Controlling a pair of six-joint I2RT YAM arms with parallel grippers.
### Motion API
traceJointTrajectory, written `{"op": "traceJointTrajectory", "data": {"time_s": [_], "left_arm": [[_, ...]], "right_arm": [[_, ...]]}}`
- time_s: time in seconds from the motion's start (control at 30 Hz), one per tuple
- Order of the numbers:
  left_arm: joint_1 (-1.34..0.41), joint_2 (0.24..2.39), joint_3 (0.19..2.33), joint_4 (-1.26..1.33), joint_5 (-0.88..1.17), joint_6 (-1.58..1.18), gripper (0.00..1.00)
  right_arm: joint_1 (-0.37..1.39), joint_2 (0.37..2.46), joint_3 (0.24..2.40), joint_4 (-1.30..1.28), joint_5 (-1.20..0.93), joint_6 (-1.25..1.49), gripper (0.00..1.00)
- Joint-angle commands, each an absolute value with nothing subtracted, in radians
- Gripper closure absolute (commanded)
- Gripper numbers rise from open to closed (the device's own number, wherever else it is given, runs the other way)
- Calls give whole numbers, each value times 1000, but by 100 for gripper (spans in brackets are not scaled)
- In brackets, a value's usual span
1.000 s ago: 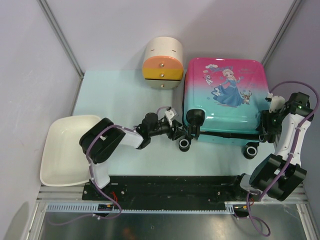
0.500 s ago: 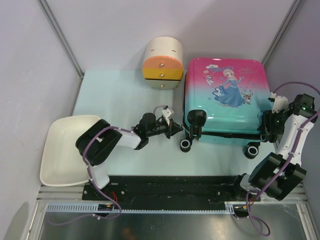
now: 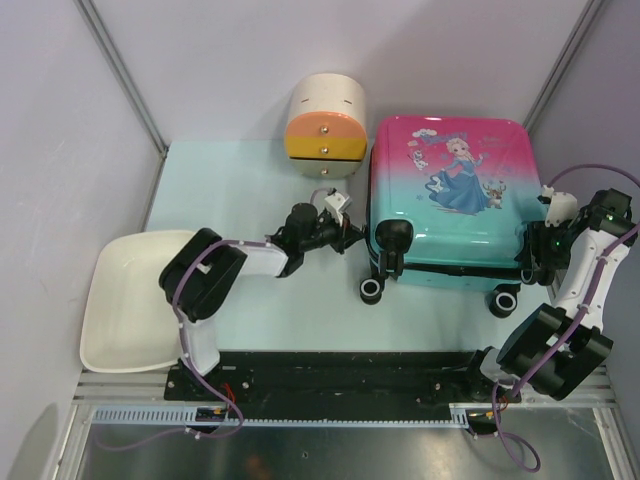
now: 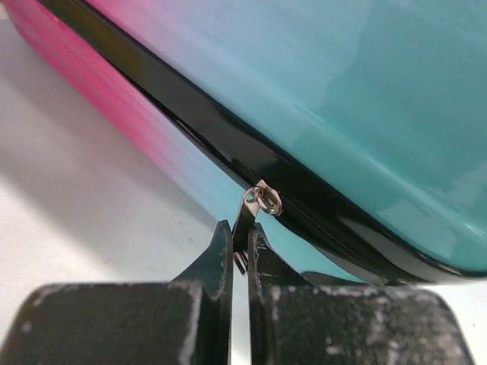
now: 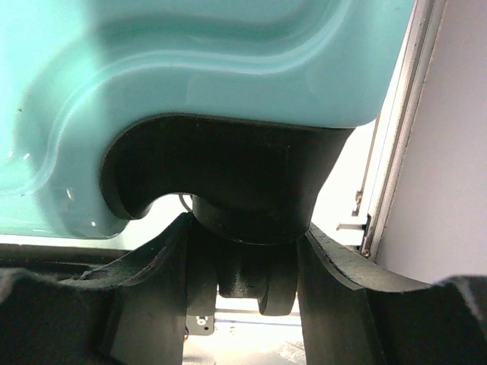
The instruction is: Open, take out, and arrange the luggage
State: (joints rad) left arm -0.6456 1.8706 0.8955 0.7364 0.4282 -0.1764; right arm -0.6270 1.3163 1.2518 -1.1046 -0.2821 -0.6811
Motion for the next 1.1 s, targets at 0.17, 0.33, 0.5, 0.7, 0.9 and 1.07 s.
{"op": "traceJointTrajectory", "data": {"time_s": [0.17,0.33,0.5,0.7,0.9,1.07], "left_arm": [[-607,1970,1136,678,272,-184,100],[-607,2017,1221,637,267,-196,100],[-597,2002,1232,609,372,-212,76],[-563,1812,1086,537,460,-177,22],[-512,1610,1034,255,511,-69,11],[-509,1522,1083,54,529,-43,10]], "right_arm": [[-663,1319,1256,-1092,-173,-775,100],[-663,1316,1256,-1103,-187,-782,100],[-661,1293,1256,-1135,-233,-807,100],[-643,1269,1307,-1242,-363,-805,47],[-635,1305,1535,-1305,-554,-717,16],[-629,1373,1635,-1177,-571,-560,13]]}}
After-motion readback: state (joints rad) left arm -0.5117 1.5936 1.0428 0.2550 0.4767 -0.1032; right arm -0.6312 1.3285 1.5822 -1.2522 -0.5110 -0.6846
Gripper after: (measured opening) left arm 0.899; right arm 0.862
